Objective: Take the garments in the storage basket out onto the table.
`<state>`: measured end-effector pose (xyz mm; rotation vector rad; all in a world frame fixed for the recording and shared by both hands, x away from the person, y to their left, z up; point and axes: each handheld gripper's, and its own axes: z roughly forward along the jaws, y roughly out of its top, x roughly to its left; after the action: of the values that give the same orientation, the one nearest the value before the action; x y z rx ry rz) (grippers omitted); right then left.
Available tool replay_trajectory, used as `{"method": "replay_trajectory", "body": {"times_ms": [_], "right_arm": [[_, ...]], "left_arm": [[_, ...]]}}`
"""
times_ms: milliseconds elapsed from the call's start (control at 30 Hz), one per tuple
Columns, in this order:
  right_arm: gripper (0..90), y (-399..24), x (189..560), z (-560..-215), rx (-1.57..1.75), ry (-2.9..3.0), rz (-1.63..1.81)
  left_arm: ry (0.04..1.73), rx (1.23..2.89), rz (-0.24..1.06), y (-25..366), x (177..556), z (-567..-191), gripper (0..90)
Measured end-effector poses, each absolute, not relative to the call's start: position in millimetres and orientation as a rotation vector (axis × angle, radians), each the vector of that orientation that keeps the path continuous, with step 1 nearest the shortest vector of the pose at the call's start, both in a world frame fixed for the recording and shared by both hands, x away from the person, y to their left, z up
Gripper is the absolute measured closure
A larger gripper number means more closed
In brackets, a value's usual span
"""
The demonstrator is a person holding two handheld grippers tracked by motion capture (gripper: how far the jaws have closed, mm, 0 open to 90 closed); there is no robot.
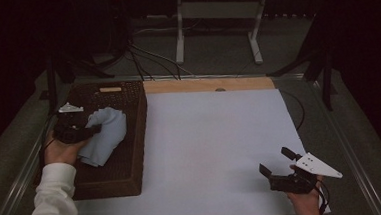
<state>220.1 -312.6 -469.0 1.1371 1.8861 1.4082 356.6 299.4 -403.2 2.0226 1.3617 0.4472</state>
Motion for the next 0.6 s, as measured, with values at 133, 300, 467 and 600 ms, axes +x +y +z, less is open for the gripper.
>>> {"method": "replay_trajectory", "body": {"times_ms": [133,300,467,600], "right_arm": [[0.0,-312,220,-469,1.135,1.888,1.408],[0.0,-312,220,-469,1.140,1.888,1.412],[0.0,-312,220,-469,1.139,1.888,1.412],[0.0,-312,220,-469,1.139,1.888,1.412]], "left_arm": [[1.336,1.991,0.462,302,353,-399,75.0],[1.319,1.971,0.483,304,351,-395,74.9],[1.293,1.958,0.503,303,348,-389,75.0],[1.273,1.934,0.514,303,346,-383,75.0]]}}
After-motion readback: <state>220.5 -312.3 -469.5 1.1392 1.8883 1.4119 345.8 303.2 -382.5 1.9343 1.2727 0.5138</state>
